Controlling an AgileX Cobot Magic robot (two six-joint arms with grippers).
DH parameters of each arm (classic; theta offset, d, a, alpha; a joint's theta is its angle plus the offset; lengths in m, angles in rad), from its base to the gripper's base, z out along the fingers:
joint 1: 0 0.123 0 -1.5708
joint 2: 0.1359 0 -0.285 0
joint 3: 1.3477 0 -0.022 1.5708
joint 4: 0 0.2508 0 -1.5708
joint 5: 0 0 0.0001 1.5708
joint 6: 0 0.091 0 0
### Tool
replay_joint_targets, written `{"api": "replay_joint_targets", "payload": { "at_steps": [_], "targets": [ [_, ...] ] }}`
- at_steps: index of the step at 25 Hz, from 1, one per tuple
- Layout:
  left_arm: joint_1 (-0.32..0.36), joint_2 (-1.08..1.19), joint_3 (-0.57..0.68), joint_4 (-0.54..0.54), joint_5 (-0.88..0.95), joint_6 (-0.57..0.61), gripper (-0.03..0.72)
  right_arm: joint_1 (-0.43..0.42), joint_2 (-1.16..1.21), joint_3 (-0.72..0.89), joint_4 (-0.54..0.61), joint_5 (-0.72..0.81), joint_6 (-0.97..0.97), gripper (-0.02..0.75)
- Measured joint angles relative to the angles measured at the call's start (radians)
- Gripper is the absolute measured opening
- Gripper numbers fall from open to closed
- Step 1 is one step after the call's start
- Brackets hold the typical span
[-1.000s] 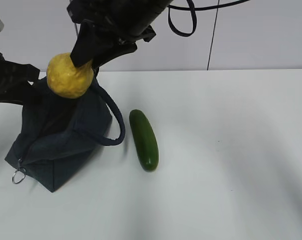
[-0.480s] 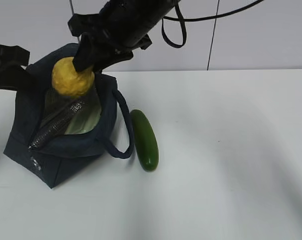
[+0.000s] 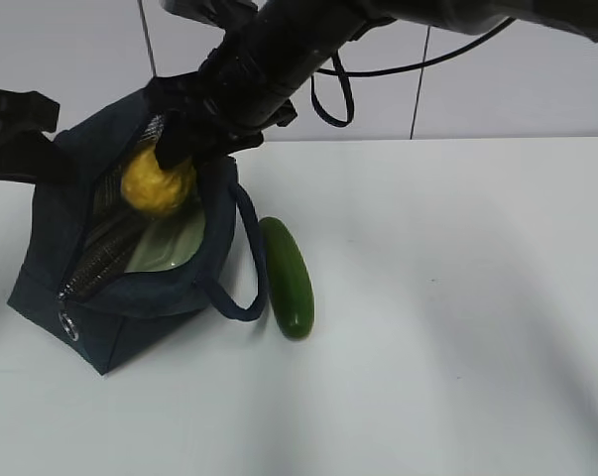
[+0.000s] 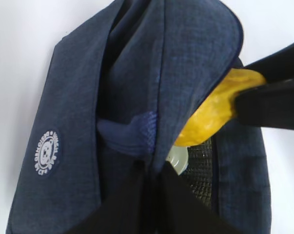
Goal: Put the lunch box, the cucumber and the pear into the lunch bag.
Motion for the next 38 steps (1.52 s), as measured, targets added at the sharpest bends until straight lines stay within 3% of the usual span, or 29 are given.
{"api": "replay_joint_targets", "payload": {
  "at_steps": [6,10,13,19,21,28,32,38],
  "targets": [
    [0.000,0.000,0.000,-0.006,0.011,0.000,0.001,0.000,0.013,0.000,0.000,-0.030,-0.002,0.451],
    [0.000,0.000,0.000,-0.006,0.013,0.000,0.001,0.000,0.011,0.000,-0.018,-0.039,-0.002,0.486],
    [0.000,0.000,0.000,-0.005,0.013,0.000,0.001,0.000,-0.021,0.000,-0.135,-0.011,0.015,0.489],
    [0.000,0.000,0.000,0.078,0.010,-0.034,0.001,0.000,-0.117,-0.002,-0.488,0.153,0.173,0.489],
    [0.000,0.000,0.000,0.112,0.004,-0.060,0.001,0.000,-0.122,-0.007,-0.522,0.214,0.197,0.489],
    [0.000,0.000,0.000,0.246,-0.010,-0.169,0.001,0.000,-0.088,-0.007,-0.536,0.253,0.255,0.489],
    [0.000,0.000,0.000,0.341,0.020,-0.235,0.001,0.000,-0.022,-0.007,-0.464,0.253,0.263,0.489],
    [0.000,0.000,0.000,0.385,0.058,-0.260,0.001,0.000,0.071,-0.007,-0.458,0.253,0.282,0.489]
  ]
}}
